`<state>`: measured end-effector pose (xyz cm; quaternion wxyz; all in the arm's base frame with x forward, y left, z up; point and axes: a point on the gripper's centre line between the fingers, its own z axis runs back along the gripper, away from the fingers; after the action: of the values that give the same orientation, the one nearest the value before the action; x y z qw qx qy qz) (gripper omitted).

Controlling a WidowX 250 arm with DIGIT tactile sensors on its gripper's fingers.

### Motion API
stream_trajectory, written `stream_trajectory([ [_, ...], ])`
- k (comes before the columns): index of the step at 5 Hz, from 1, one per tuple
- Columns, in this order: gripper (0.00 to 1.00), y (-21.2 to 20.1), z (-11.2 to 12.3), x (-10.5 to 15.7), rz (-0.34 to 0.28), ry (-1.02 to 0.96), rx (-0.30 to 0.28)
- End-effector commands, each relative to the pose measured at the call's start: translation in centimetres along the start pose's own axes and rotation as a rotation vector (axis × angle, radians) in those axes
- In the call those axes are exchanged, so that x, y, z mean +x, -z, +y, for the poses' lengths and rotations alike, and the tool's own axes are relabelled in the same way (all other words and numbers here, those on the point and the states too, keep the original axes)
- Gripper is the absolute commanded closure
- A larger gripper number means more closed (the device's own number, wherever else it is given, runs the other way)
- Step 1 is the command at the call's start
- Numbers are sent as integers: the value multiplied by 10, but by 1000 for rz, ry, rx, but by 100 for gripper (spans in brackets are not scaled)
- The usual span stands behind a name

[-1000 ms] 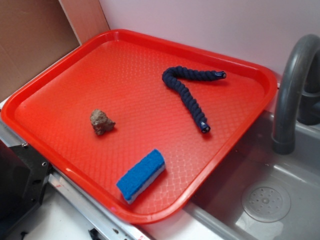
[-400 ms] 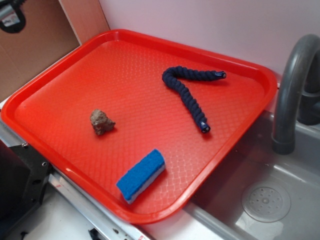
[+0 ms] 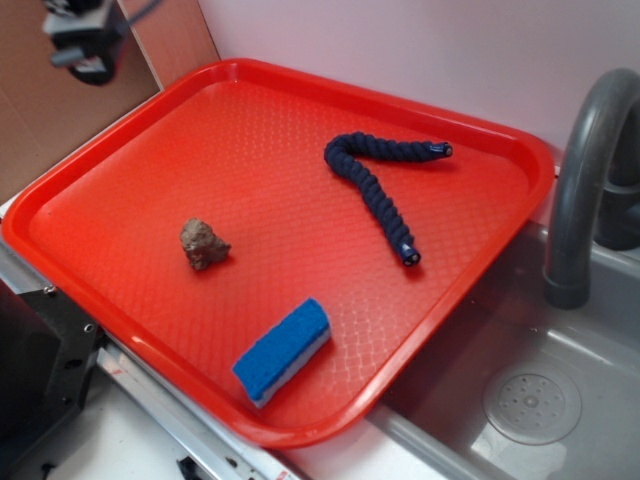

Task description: Grab the blue rope.

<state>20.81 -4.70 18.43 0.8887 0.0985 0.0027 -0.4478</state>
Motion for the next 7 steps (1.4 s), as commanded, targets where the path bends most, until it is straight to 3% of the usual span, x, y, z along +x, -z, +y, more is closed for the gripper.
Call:
stream_trajectory([
  [1,0,33,-8,69,12,330,85],
  [2,0,62,-15,94,69,435,73],
  [4,0,114,-17,113,114,535,28],
  [7,0,150,-22,127,92,576,23],
])
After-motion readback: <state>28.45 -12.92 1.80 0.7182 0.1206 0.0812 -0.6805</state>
